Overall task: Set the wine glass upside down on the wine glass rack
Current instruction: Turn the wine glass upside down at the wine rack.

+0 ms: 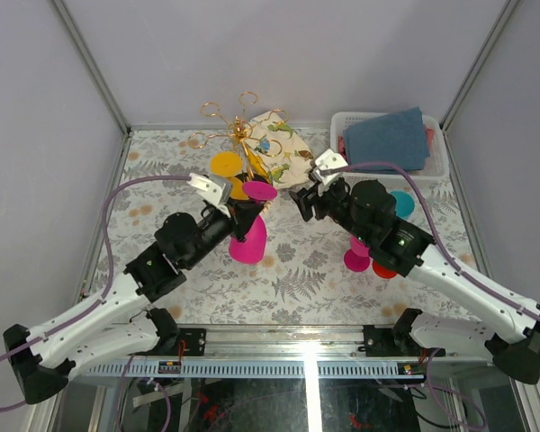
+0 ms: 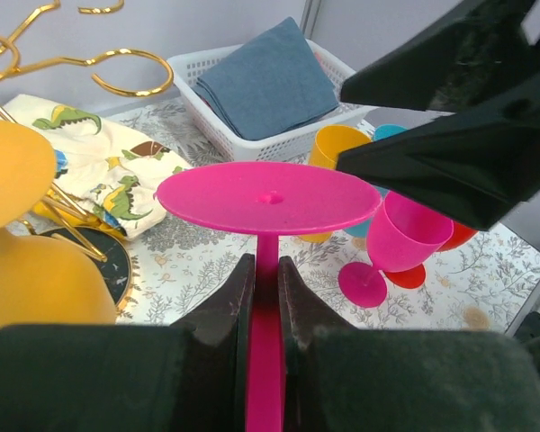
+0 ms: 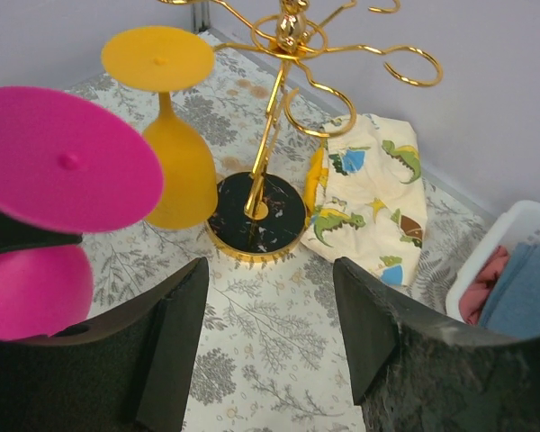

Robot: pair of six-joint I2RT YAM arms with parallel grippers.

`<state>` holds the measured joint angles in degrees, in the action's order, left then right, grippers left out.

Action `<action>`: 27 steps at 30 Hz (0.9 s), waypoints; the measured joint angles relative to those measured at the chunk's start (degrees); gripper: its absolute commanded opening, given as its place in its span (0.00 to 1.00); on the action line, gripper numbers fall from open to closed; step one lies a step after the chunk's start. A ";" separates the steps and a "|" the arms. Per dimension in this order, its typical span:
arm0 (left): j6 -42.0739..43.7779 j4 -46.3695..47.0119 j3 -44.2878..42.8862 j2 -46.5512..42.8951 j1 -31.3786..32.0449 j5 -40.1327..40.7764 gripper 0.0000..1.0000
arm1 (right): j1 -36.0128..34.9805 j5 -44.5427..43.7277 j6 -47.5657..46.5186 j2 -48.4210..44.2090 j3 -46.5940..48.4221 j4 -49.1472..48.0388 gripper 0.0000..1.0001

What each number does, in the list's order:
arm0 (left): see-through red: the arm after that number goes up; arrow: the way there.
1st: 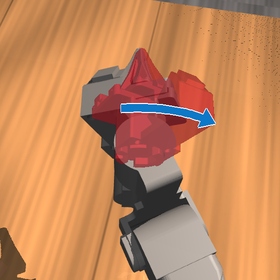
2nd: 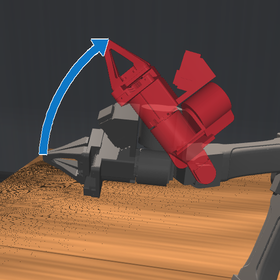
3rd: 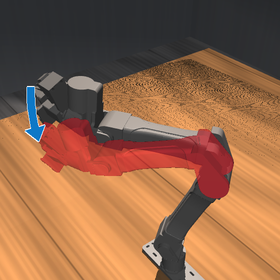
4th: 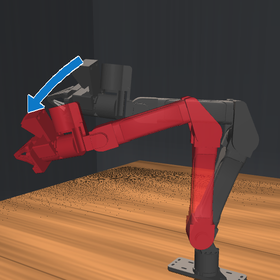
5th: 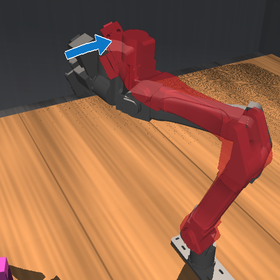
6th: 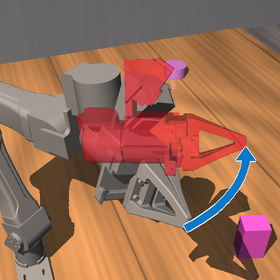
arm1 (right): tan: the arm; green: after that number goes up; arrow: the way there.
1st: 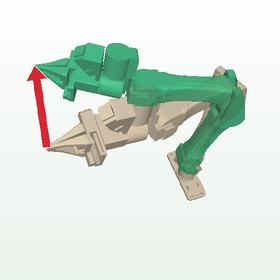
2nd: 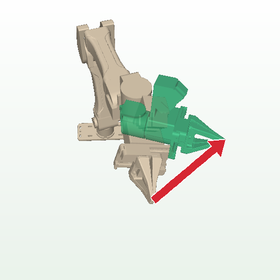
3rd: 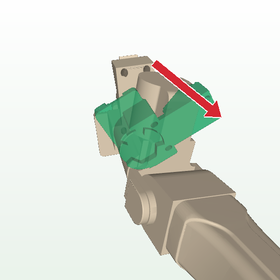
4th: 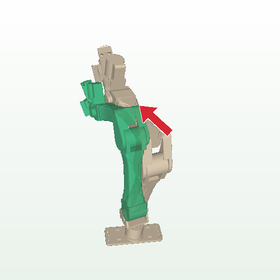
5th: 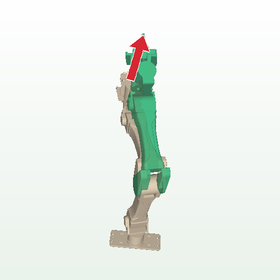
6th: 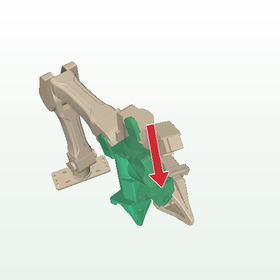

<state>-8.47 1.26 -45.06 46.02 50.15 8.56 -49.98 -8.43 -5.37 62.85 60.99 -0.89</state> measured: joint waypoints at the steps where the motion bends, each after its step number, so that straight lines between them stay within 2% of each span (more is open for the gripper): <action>1: -0.50 1.62 0.66 0.85 0.00 -0.02 0.00 | 0.00 -0.33 -0.15 -1.31 -1.22 -0.20 0.64; 8: -2.23 16.06 8.11 4.46 0.00 0.63 0.00 | 0.00 -3.06 -0.68 -8.50 -6.47 -0.22 0.64; 12: -1.97 20.70 9.75 6.12 0.26 1.16 0.00 | 0.00 -3.58 -0.68 -10.36 -7.56 -0.31 0.64; 19: 4.09 32.98 16.02 7.21 2.82 0.76 0.00 | 0.00 -4.59 -0.68 -11.39 -10.19 -0.04 0.64; 23: 10.95 38.29 22.86 3.45 3.45 -1.46 0.00 | 0.00 -4.68 -0.72 -12.33 -10.91 0.33 0.64; 27: 16.02 38.36 27.98 -4.94 3.45 -0.63 0.00 | 0.00 -5.07 -0.92 -13.18 -11.28 0.28 0.64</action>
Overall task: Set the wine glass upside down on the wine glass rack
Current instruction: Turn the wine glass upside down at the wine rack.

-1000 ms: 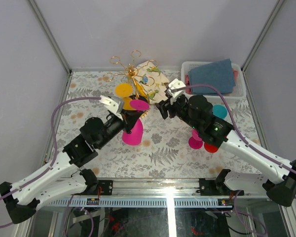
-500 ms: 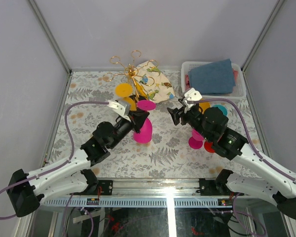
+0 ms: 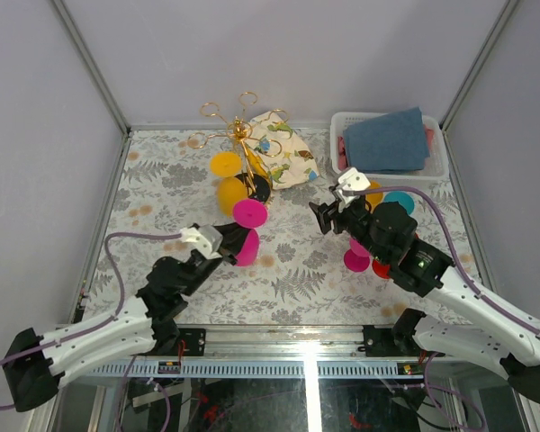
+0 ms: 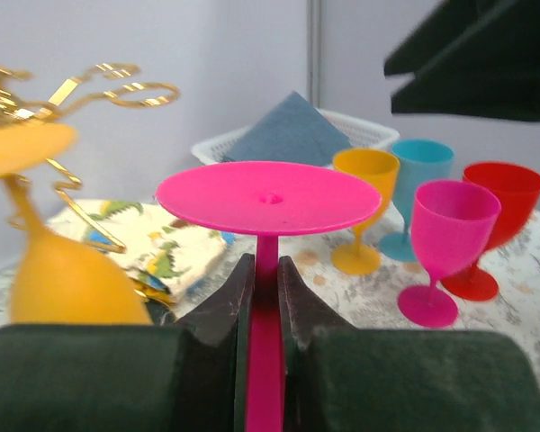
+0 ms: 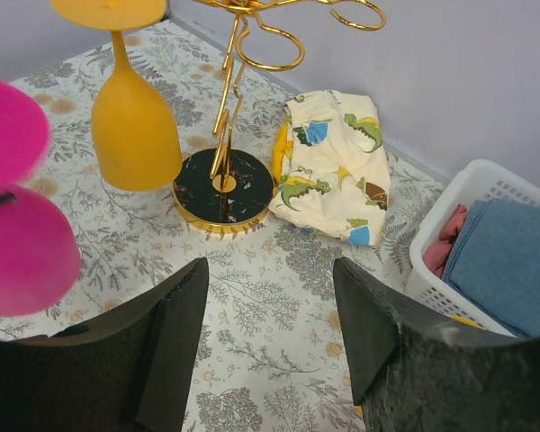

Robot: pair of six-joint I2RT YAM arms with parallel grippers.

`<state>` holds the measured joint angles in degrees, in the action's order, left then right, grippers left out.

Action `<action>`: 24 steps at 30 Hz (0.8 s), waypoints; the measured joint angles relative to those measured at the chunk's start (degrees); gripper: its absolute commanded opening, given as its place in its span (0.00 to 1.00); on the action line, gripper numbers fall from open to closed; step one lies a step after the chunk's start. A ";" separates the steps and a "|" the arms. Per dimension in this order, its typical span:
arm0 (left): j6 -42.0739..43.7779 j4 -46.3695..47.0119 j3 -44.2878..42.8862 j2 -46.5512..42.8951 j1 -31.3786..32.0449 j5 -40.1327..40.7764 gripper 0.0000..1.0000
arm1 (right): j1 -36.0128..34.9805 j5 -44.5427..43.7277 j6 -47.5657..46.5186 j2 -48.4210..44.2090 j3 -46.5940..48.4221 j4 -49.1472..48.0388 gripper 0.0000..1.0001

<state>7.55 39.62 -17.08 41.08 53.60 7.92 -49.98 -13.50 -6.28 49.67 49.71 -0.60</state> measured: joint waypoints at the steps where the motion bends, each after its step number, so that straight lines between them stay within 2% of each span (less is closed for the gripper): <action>1: 1.03 -0.24 0.79 -2.47 0.00 0.87 0.00 | 0.00 -0.04 0.00 -0.04 -0.11 -0.02 0.64; 6: 6.49 -0.04 3.37 -12.87 -0.13 9.33 0.00 | 0.00 0.04 -0.15 0.00 -0.61 0.11 0.64; 10: 11.72 0.70 4.68 -15.54 -1.88 16.50 0.00 | 0.00 0.13 -0.20 0.00 -0.63 0.42 0.64; 17: 14.62 6.23 4.70 -7.74 -13.11 22.16 0.00 | 0.00 1.20 -0.39 0.00 -0.63 2.82 0.64; 24: 7.43 15.23 4.70 3.54 -29.81 17.75 0.00 | 0.00 2.56 -0.61 -0.24 -0.61 5.55 0.64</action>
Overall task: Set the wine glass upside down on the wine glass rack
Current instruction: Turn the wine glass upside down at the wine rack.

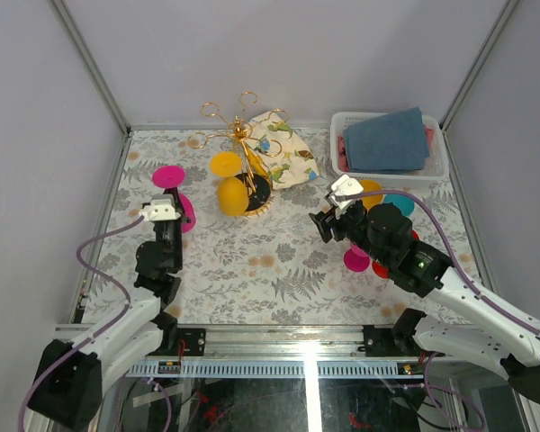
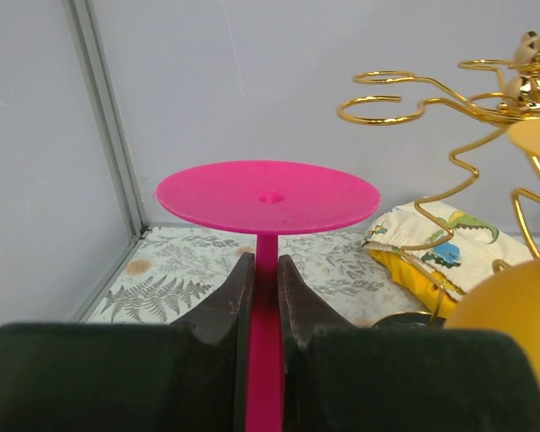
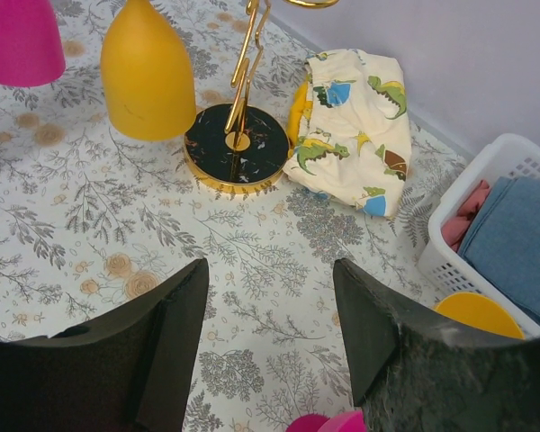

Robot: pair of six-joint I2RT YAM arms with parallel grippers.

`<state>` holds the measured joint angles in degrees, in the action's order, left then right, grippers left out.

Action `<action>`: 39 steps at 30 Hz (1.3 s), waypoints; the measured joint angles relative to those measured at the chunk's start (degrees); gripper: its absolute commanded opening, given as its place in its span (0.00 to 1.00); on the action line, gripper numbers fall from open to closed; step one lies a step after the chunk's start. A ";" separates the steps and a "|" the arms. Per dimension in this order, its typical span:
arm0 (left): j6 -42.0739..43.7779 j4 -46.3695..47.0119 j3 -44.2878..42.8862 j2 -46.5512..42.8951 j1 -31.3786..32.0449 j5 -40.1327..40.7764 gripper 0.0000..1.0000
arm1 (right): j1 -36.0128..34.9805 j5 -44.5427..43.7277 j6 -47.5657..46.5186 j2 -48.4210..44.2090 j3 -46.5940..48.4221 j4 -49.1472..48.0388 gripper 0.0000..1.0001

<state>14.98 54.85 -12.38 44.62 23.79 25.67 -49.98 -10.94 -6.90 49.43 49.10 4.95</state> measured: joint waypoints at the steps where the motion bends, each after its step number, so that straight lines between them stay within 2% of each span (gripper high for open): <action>1: -0.79 1.42 0.00 1.55 -1.51 -0.94 0.00 | 0.00 0.11 -0.02 -0.09 0.00 0.15 0.64; 11: -11.21 18.75 -0.07 18.25 -15.61 -15.89 0.00 | 0.00 1.42 0.02 -0.66 0.00 2.62 0.65; 14: -13.05 22.01 -0.28 22.27 -18.78 -19.45 0.00 | 0.00 1.60 0.02 -0.70 0.00 3.17 0.65; 23: -17.81 29.86 -6.25 33.48 -26.05 -37.48 0.00 | 0.00 2.27 0.39 -0.68 0.00 3.43 0.65; 30: -21.90 30.56 -10.19 37.57 -29.46 -42.12 0.00 | 0.00 3.10 1.03 -0.57 0.24 3.91 0.65; 39: -29.68 31.19 -15.06 41.11 -31.91 -42.71 0.00 | 0.00 3.30 2.27 -0.52 0.55 5.35 0.65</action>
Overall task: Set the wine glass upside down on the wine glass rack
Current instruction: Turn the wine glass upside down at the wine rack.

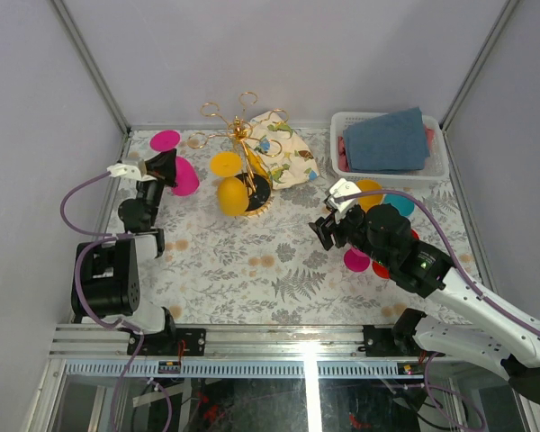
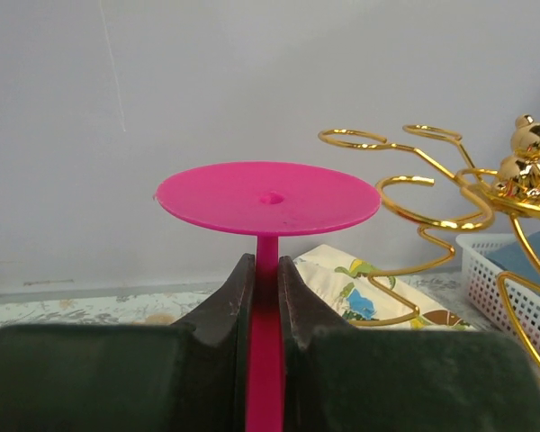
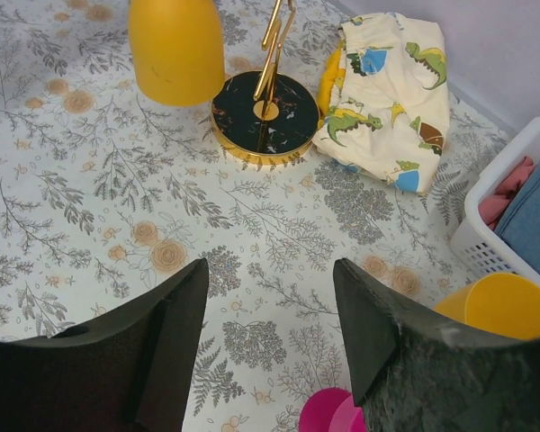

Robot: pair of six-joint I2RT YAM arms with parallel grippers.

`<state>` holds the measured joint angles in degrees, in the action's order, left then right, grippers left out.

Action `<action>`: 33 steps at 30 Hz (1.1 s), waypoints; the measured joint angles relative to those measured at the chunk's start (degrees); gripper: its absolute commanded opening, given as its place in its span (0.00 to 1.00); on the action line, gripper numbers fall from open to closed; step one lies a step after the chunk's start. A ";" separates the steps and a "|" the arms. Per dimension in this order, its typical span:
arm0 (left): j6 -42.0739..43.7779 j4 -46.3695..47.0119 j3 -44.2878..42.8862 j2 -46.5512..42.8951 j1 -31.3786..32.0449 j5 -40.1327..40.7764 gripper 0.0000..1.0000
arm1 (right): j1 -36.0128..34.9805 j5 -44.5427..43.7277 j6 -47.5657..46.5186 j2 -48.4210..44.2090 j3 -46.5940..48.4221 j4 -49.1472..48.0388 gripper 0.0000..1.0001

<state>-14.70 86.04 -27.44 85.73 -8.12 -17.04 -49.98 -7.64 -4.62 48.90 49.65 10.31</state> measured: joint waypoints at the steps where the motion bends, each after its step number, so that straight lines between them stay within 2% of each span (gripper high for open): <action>1: -0.55 0.04 -0.74 0.52 -0.04 -0.46 0.00 | 0.00 0.13 0.15 0.00 0.00 0.15 0.65; 19: -3.61 0.46 -11.80 9.42 -0.07 -16.13 0.00 | 0.00 1.42 2.91 0.66 0.92 1.49 0.65; 33: -4.79 1.09 -18.29 14.47 1.18 -23.74 0.00 | 0.00 1.73 3.08 0.76 0.96 1.66 0.65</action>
<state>-19.49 87.13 -45.74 100.20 -6.94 -40.77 -49.98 -5.91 -1.54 49.67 50.61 11.97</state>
